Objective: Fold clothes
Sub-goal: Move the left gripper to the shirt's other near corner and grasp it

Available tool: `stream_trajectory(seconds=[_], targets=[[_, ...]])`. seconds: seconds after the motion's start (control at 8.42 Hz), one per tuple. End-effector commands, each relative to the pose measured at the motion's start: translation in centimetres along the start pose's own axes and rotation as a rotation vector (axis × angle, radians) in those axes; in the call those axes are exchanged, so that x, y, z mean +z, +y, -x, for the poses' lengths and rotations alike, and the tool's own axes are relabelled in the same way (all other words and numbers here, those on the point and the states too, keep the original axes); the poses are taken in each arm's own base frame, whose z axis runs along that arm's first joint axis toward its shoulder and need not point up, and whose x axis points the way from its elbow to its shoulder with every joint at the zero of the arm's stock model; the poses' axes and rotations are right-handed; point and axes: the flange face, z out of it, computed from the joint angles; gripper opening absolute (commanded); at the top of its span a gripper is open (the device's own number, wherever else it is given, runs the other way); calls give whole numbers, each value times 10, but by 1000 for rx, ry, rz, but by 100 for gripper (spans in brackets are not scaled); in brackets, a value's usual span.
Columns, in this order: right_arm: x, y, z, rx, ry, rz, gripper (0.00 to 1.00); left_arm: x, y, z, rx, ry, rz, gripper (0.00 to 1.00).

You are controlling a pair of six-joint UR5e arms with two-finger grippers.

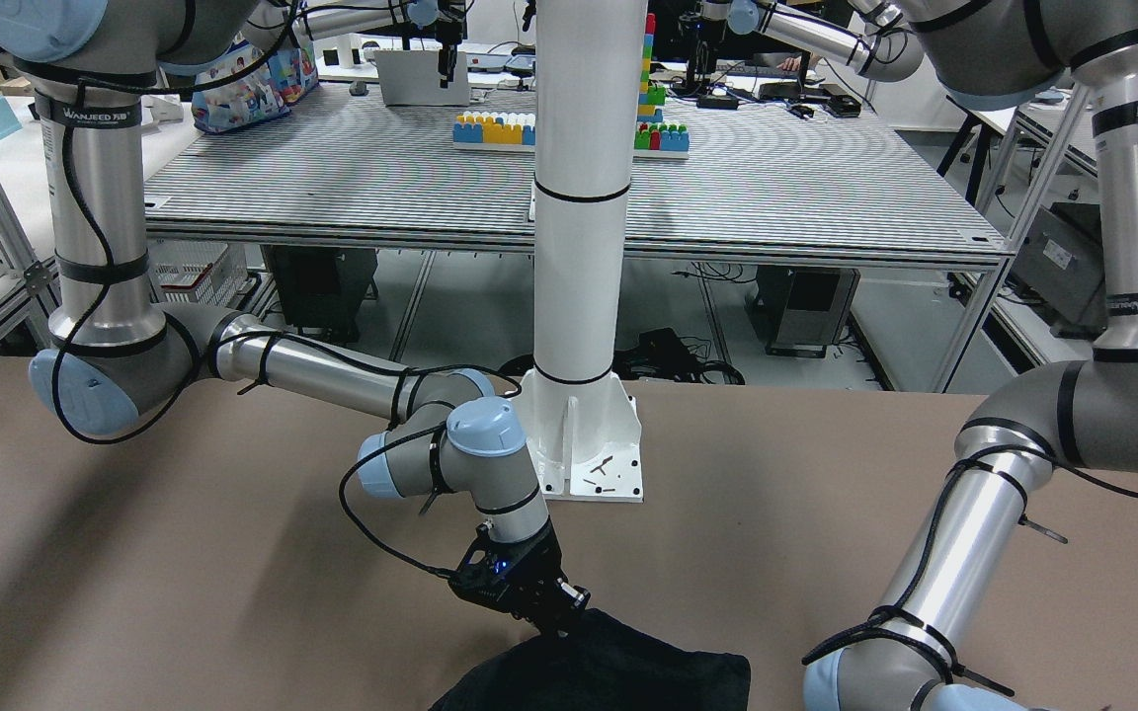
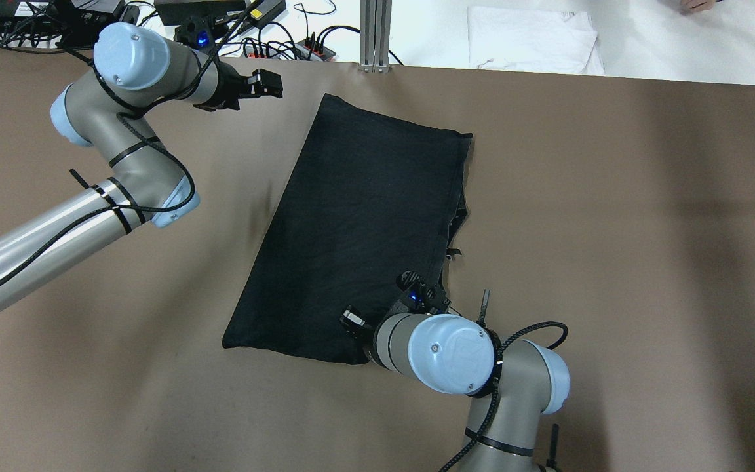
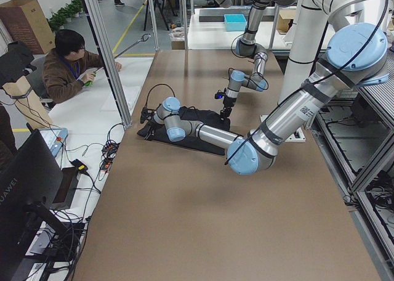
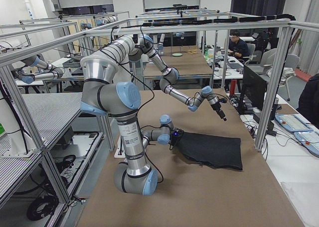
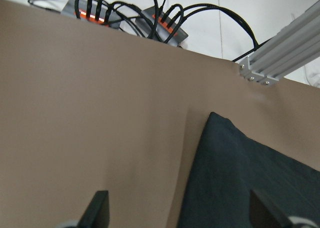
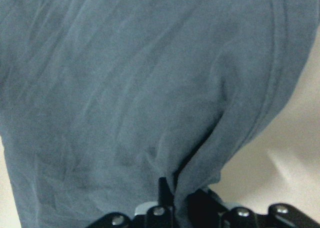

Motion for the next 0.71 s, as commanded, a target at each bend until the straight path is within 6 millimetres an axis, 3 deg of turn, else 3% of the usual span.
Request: stream_trajectory(seconds=[0.0,0.12,0.36,0.59], targets=[[-24,-5,-22,-7,-8,27,0,-53,82,16,-202,102,123,100],[-23,-5,-22,-18,-10,24,0,-76,129,26,-251,124,166,100],[-23,-4,-22,-53,-12,19,0,-126,195,36,-311,108,203,100],[-23,-6,-21,-67,-13,15,0,-139,268,33,-351,90,217,100]])
